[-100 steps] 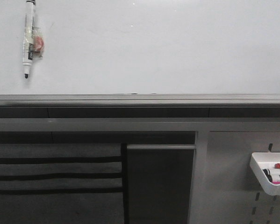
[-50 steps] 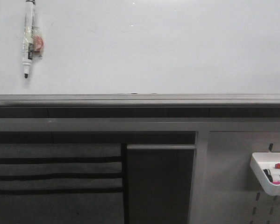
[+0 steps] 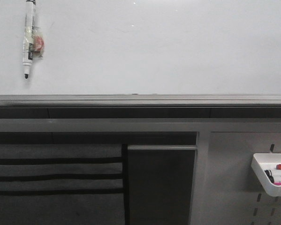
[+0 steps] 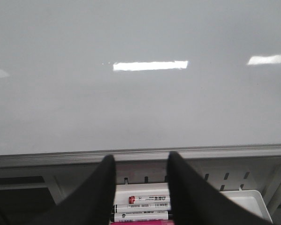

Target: Write number 3 on whiteboard

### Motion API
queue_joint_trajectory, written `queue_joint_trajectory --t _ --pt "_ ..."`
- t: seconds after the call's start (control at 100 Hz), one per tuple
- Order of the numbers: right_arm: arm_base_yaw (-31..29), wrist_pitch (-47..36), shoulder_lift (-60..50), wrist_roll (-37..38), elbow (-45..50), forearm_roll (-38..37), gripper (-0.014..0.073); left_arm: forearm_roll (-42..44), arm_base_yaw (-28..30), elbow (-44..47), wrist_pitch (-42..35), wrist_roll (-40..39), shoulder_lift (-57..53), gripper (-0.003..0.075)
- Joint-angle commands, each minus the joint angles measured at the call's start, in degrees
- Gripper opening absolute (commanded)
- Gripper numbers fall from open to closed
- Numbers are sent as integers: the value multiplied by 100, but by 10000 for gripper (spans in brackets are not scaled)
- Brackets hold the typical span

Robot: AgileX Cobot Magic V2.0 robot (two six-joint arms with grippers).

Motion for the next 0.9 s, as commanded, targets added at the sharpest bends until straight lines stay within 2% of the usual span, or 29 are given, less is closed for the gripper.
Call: queue_joint_trajectory --t 0.0,0.05,0.08,0.15,0.65,0.89 --pt "-15 -549 76 -54 -214 -138 377 -31 3 -197 -471 -59 89 320" --pt "-15 -563 76 -54 -214 -138 389 -31 3 -197 -507 -59 89 435" --pt "-15 -563 76 -54 -214 -138 386 -31 3 -197 -507 -59 89 478" --pt "-15 -563 76 -54 -214 -138 383 -31 3 -197 -507 -59 89 526" --pt "-15 -563 76 -54 -214 -138 383 -123 3 -163 -567 -59 183 428" --pt "-15 -563 76 -54 -214 -138 383 -155 -64 -164 -535 -59 894 367"
